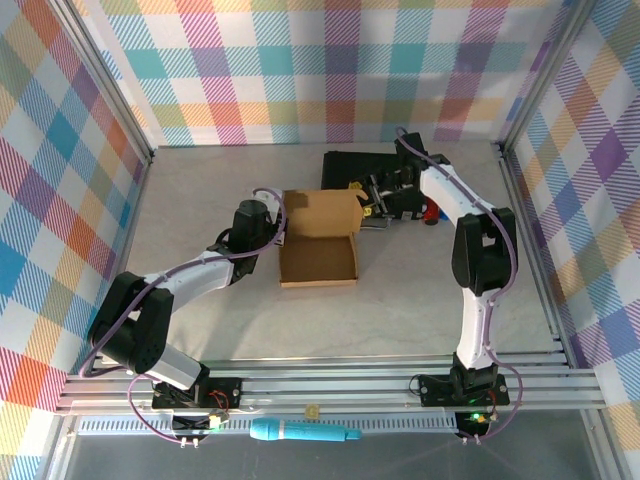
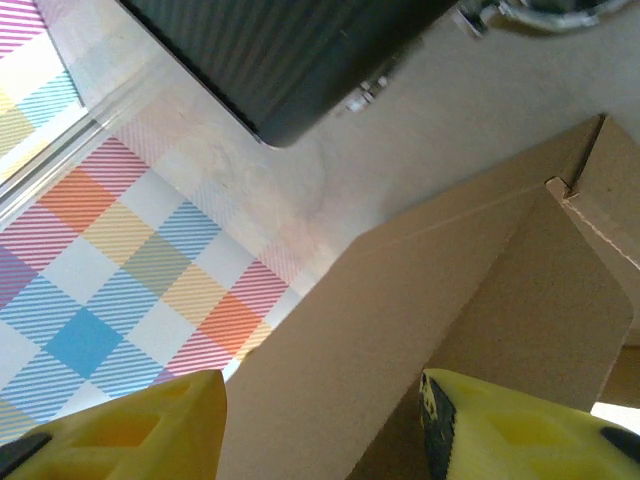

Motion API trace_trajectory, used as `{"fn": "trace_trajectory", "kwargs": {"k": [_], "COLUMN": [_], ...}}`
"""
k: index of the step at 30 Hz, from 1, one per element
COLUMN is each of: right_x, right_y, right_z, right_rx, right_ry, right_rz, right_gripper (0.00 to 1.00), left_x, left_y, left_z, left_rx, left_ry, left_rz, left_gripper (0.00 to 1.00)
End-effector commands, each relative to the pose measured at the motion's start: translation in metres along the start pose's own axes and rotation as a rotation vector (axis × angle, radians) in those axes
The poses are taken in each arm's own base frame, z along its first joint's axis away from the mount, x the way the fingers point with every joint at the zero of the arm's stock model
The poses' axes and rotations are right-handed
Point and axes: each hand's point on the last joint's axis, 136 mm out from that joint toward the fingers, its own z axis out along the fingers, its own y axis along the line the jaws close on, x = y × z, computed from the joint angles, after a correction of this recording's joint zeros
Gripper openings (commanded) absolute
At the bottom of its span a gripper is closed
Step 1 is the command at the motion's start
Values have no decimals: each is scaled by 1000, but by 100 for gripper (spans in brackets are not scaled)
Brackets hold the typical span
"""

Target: Fold the paper box

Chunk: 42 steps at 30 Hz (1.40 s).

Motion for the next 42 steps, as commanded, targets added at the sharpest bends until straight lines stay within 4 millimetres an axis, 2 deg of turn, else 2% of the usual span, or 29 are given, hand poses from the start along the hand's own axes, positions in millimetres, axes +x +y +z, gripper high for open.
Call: {"fn": "trace_trajectory", "kwargs": {"k": [1, 14, 20, 33, 38, 42], "right_x": [24, 35, 36, 33, 32, 17], "right_y": [0, -23, -41, -40, -39, -38], "right_z": [-5, -13, -26, -19, -43, -56], "right_rx": [6, 47, 52, 15, 11, -33], "right_ry": [79, 123, 116, 139, 76, 54], "right_rz": [57, 91, 107, 131, 90, 95], "right_gripper": [55, 57, 57, 57, 59, 64], "left_x": [-21, -21, -22, -22, -22, -21], "left_y": [3, 1, 2, -2, -1, 0], "left_z": [3, 7, 6, 7, 5, 4], "left_rx": [-10, -7, -8, 14, 6, 5], "left_ry": [-62, -64, -66, -62, -62, -62], "left_rz": [-26, -21, -16, -24, -18, -18], "left_gripper": [0, 0, 0, 0, 0, 0]}}
